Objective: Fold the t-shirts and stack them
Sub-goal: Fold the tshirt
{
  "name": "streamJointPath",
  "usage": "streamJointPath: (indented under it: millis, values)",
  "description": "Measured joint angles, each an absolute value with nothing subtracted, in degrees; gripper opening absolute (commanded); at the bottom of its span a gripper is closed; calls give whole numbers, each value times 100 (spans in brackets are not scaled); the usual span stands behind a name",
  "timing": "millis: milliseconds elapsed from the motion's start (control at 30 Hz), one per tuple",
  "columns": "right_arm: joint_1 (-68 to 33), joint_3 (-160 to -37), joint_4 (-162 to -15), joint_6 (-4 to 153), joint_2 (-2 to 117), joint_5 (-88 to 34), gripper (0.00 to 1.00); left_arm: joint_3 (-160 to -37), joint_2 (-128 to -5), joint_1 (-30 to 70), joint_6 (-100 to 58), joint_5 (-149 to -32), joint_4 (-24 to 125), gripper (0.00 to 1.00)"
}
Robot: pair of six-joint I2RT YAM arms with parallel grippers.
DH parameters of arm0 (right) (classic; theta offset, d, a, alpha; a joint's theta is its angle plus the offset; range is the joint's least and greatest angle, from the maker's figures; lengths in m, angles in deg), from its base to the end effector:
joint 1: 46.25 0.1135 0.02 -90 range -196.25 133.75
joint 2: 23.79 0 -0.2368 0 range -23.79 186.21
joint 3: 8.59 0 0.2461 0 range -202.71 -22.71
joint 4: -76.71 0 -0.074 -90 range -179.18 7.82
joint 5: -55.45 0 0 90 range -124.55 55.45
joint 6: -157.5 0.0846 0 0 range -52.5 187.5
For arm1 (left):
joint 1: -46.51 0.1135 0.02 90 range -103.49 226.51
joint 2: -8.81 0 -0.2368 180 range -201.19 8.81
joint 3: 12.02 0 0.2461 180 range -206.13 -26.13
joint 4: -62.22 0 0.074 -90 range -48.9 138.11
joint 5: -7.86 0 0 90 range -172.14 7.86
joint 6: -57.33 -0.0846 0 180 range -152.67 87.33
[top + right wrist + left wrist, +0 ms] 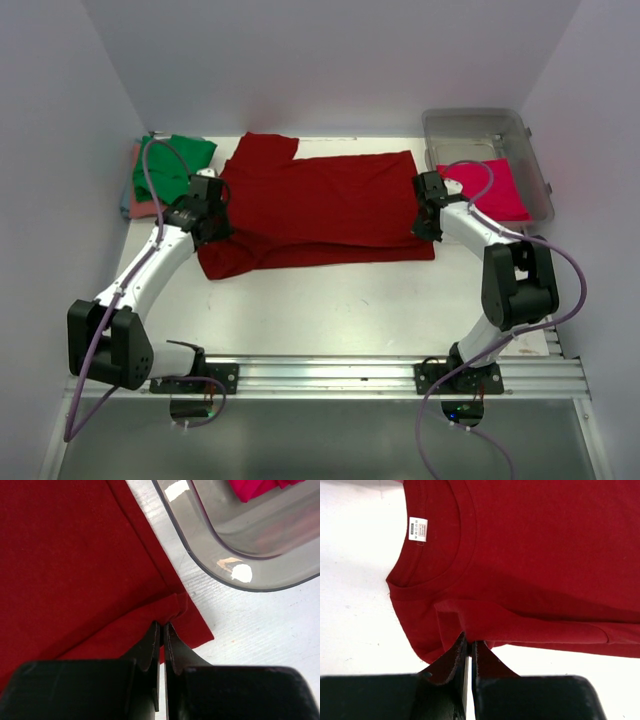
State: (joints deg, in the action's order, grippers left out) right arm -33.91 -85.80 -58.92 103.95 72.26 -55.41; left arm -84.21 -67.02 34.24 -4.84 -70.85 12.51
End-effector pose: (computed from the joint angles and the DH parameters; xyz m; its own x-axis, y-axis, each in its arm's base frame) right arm 0.3453 0.0447 0.1329 -0.7269 0.4093 -0.5514 0.4836 0.8752 0.0121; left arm 0.2980 -0.0479 0.2015 -0.7373 -0.3082 -0.6012 -0.2827 0.9490 -0.1398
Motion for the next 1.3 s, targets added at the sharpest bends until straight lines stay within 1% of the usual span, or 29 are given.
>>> streamJointPath:
  millis: [200, 467, 733, 1000, 1300]
  values:
    - [-3391, -8632, -5894, 10386, 7230, -5541, 0, -8443, -6639, 3452, -488, -6947, 1253, 0]
    - [-3391, -9030, -5960, 10386, 7477, -5548, 0, -8537, -6741, 3498, -488, -6928, 1308, 0]
    - [-3394, -9345, -5984, 10386, 7917, -5567, 0, -8937, -7434, 3531, -484, -6947, 1529, 0]
    - [-3396, -9358, -5988, 10392, 8022, -5616, 0, -9348, -8090, 3590, -484, -7000, 1725, 0]
    - [-3396, -9443, -6021, 10395, 8100, -5675, 0, -9648, -8549, 3654, -484, -7009, 1784, 0]
